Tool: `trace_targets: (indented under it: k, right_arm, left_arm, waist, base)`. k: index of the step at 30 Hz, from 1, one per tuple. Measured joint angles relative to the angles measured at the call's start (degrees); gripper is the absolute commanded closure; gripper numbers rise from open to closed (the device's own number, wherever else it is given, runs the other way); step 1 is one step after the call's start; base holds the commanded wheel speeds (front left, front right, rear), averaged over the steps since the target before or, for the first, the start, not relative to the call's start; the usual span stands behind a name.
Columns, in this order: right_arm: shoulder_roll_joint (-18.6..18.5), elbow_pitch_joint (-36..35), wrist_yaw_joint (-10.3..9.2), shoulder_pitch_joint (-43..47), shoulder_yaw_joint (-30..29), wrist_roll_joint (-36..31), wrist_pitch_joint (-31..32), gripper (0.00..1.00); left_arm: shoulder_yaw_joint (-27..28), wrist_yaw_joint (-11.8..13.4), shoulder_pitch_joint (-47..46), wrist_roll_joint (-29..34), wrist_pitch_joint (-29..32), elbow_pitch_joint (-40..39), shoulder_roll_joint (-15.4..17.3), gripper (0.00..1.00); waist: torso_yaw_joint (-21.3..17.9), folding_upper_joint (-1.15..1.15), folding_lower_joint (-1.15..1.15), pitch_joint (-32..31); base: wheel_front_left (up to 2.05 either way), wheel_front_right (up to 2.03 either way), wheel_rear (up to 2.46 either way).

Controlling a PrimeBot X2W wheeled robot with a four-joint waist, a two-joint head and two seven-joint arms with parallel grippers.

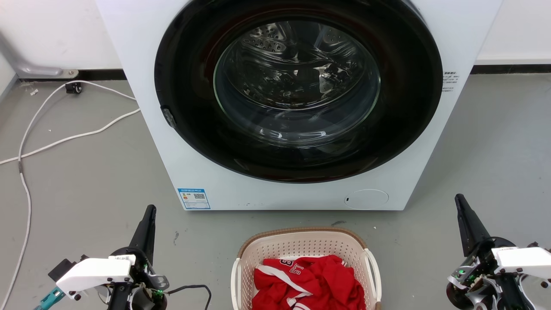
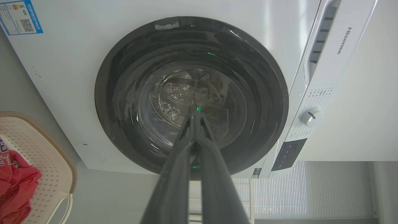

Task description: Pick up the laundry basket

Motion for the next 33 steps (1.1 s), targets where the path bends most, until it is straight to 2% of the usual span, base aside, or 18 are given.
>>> trace_targets:
  k: [29,30,33]
  right_arm:
    - [0.0,0.1,0.00,0.1,0.0,0.0,0.0,1.00]
    - [0.0,0.5,0.00,0.4,0.0,0.0,0.0,0.00]
    - [0.2,1.8,0.00,1.9,0.2,0.0,0.0,0.00]
  left_arm:
    - [0.0,0.0,0.1,0.1,0.0,0.2,0.0,1.00]
    - [-0.1,0.0,0.3,0.1,0.0,0.5,-0.1,0.00]
    - [-0.3,0.1,1.9,0.1,-0.1,1.9,-0.3,0.00]
  waist:
    - [0.0,0.00,0.00,0.0]
    - [0.0,0.00,0.00,0.0]
    - [0.0,0.00,0.00,0.0]
  base:
    - [0.00,0.00,0.00]
    - [0.00,0.00,0.00]
    - [0.00,0.00,0.00]
